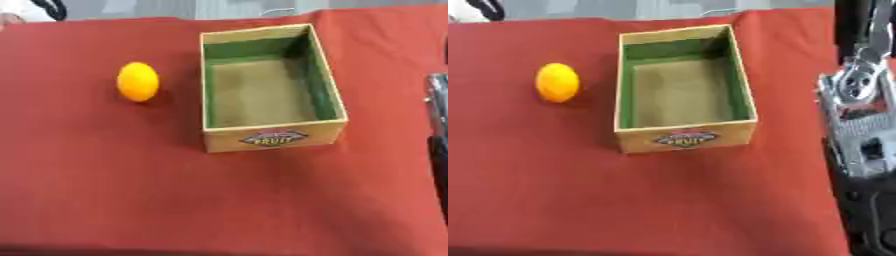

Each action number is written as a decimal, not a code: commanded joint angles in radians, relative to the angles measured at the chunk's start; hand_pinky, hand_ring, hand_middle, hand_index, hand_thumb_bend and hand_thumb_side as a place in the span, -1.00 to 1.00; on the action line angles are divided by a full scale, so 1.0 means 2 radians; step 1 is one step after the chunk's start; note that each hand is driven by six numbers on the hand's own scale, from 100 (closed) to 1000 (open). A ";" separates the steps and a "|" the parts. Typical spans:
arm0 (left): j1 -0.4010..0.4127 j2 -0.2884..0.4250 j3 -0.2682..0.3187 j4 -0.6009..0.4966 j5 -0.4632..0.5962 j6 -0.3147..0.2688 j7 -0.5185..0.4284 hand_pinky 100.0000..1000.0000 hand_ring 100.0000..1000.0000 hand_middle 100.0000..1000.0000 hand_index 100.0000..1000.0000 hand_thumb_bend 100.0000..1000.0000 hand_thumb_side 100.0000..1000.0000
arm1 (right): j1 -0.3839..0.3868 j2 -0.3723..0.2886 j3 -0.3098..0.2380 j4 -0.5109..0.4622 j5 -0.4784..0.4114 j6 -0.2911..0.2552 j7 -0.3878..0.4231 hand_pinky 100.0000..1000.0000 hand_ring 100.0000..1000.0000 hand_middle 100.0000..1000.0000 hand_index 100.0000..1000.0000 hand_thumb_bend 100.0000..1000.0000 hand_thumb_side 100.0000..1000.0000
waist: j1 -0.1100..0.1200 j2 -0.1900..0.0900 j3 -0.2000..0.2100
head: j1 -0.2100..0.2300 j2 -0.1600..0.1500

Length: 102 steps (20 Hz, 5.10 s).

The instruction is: Pick up objects on the table and place them in the box.

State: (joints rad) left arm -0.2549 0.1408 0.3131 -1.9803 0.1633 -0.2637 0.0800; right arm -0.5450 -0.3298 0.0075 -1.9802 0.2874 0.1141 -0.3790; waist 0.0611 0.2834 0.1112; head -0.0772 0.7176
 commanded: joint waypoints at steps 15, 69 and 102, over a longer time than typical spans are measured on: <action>-0.133 0.260 -0.081 0.085 -0.285 0.025 -0.041 0.03 0.02 0.12 0.68 -1.00 0.59 | -0.003 -0.008 0.007 -0.010 -0.004 -0.001 0.010 0.58 0.58 0.17 0.72 -1.00 1.00 | 0.006 -0.020 -0.007 | -0.007 0.008; -0.418 0.162 -0.217 0.603 -0.552 -0.105 -0.376 0.29 0.52 0.66 1.00 0.49 0.50 | 0.004 -0.009 0.022 -0.010 -0.017 0.001 0.026 0.59 0.57 0.14 0.70 -1.00 1.00 | 0.021 -0.016 -0.034 | 0.027 0.004; -0.430 0.143 -0.181 0.668 -0.699 -0.050 -0.207 -0.22 0.06 0.03 0.53 0.10 -0.04 | 0.000 -0.010 0.021 -0.010 -0.022 0.002 0.027 0.60 0.57 0.13 0.68 -1.00 1.00 | 0.022 -0.003 -0.046 | 0.039 -0.003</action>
State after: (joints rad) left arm -1.0905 0.4041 -0.0623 -0.6400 -1.2259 -0.3712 -0.3503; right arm -0.5290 -0.3303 0.0561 -1.9802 0.2496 0.1177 -0.3239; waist 0.1084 0.2941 0.0191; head -0.0021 0.7190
